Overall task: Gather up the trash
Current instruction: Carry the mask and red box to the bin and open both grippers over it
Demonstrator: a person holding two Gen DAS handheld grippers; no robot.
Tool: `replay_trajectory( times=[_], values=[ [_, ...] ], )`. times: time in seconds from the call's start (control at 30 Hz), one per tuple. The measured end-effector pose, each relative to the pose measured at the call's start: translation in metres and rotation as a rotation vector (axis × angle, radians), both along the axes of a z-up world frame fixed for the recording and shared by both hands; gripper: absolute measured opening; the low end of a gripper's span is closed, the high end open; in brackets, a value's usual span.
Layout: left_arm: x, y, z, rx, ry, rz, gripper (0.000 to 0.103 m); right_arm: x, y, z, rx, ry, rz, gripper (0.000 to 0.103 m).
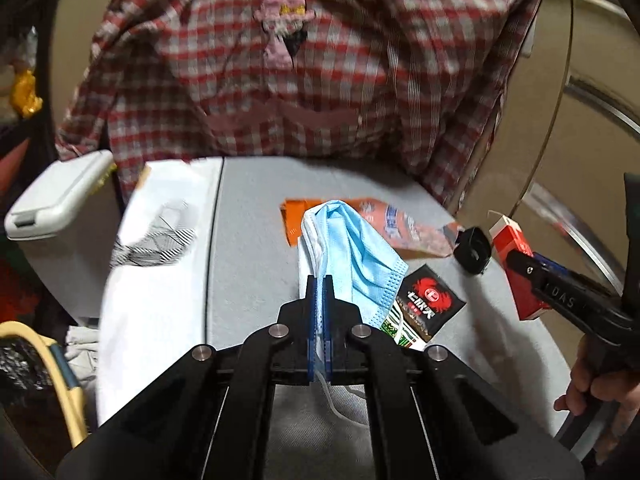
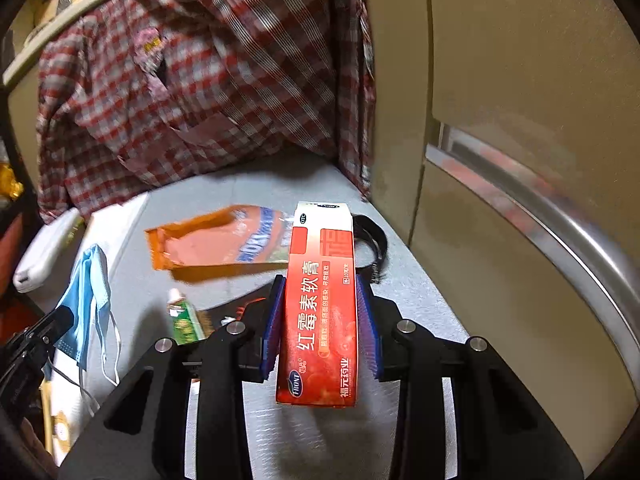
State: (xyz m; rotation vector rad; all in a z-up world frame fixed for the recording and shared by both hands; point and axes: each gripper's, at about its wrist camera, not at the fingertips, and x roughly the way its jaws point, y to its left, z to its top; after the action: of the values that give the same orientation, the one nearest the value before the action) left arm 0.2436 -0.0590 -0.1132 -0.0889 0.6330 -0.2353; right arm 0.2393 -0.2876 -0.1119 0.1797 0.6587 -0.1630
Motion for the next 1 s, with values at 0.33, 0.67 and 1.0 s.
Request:
replay_trajectory(
  times=[0.33,0.67,1.0],
  values=[
    [-0.053,0.051,0.058,0.04,-0.053,0.09,0.002,-0.049,0.054,0.048,0.106,-0.095,0.152,0.035],
    [-0.111,0.135,0.098,0.089,-0.081,0.261,0.002,-0.082,0.161,0.074,0.144,-0.117,0.371,0.035],
    [-0.146,0.219,0.099,0.123,-0.058,0.462,0.002,-0.105,0.264,0.071,0.115,-0.093,0.573,0.035]
  ],
)
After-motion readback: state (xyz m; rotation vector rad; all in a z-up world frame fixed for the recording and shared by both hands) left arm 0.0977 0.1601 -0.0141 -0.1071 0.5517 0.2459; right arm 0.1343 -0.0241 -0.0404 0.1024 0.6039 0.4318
